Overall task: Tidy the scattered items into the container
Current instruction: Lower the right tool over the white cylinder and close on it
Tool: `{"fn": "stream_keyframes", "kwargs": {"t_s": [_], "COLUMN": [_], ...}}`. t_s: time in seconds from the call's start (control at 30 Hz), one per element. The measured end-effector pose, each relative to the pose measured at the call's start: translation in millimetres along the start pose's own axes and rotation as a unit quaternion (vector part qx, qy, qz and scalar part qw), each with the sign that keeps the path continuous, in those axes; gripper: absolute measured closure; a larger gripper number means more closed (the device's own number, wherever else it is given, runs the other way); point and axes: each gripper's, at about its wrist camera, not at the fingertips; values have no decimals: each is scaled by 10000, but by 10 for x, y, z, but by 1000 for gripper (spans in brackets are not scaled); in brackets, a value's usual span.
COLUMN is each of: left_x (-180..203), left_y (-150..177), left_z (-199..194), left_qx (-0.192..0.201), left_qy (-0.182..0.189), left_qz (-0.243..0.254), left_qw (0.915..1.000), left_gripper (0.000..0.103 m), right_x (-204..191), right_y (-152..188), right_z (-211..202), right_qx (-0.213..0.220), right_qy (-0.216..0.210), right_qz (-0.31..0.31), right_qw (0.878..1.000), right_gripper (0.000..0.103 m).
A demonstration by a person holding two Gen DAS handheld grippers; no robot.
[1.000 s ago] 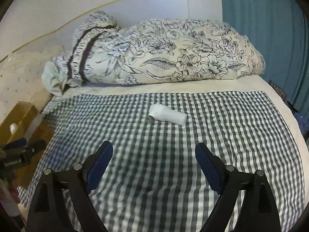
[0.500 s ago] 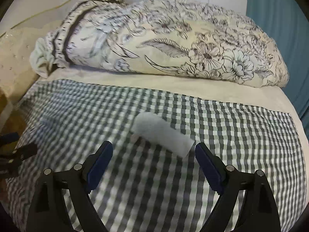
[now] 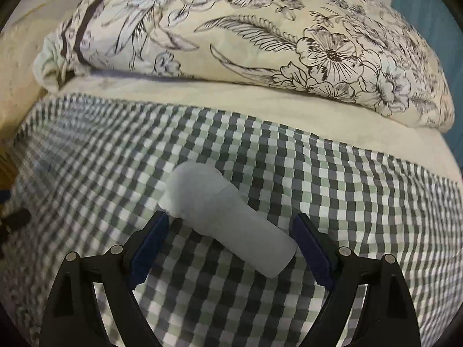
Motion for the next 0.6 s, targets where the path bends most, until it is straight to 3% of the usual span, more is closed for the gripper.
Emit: {"fn": "stream_keyframes", "kwargs": {"t_s": [0.13,0.23,0.3,0.4,0.6], "left_x": [-14,-21,-11,15,67], "left_y": [-20,-25,-27,-10,50], "left_z": [16,-21,-35,-47,-104], "left_qx": [-31,41,63,63,95], "left_qy": [-122,-118,-140,-153,-224], "left_qz": [58,53,64,101,237], "left_qw": [9999,9999,9999,9998,9994], "left_gripper": [0,0,0,0,0], "right_x": [-31,-30,-42,-81,-215], "right_y": [59,120,155,227,439], "right_z": [118,105,53,-75,-253], "right_qx": [-221,-212,-171,-10,135], "right_qy": [125,30,11,-148,-186], "right_qz": [-160,-41,44,270,378], "right_qw": [9995,9998,9998,9995,9990], "right_gripper": [18,28,56,69,71]}}
Point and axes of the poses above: each gripper's, at about its wrist camera, not at the fingertips, and z roughly the way its jaws point, x to its right, y to its underside, and after that the axes turned 15 degrees about z, right-handed
